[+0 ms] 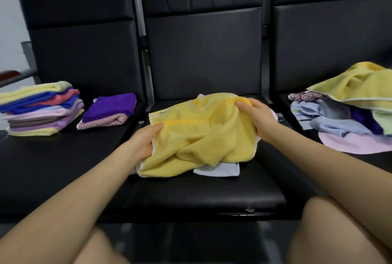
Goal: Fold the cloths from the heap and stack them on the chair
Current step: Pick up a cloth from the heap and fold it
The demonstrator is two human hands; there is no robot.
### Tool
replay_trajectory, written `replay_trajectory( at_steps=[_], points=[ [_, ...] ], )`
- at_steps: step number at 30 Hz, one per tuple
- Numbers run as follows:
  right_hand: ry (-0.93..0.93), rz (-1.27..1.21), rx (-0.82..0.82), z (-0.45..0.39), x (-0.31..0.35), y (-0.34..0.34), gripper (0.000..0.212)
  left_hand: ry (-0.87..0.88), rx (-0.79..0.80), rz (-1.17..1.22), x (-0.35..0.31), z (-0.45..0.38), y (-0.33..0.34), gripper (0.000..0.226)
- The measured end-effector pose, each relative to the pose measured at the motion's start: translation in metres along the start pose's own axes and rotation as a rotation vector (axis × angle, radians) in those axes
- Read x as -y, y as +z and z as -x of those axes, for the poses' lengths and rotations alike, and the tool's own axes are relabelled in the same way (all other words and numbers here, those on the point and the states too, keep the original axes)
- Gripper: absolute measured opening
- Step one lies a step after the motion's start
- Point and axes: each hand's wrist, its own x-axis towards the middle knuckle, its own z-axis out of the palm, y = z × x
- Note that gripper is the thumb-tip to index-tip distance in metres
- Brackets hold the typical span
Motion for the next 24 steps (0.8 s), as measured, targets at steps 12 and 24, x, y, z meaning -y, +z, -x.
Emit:
replay_trajectory(
  at_steps=[12,24],
  points=[
    [0.022,-0.217,0.184,0.029,0.051,-0.026,0.037,0.581,-0.287,-0.304,-0.025,0.049,-0.019,0.030],
    [-0.056,0.166,0.442,0.052,0.055,-0.060,0.023,0.683,-0.282,-0.599,-0.020,0.051,-0.030,0.024]
  ],
)
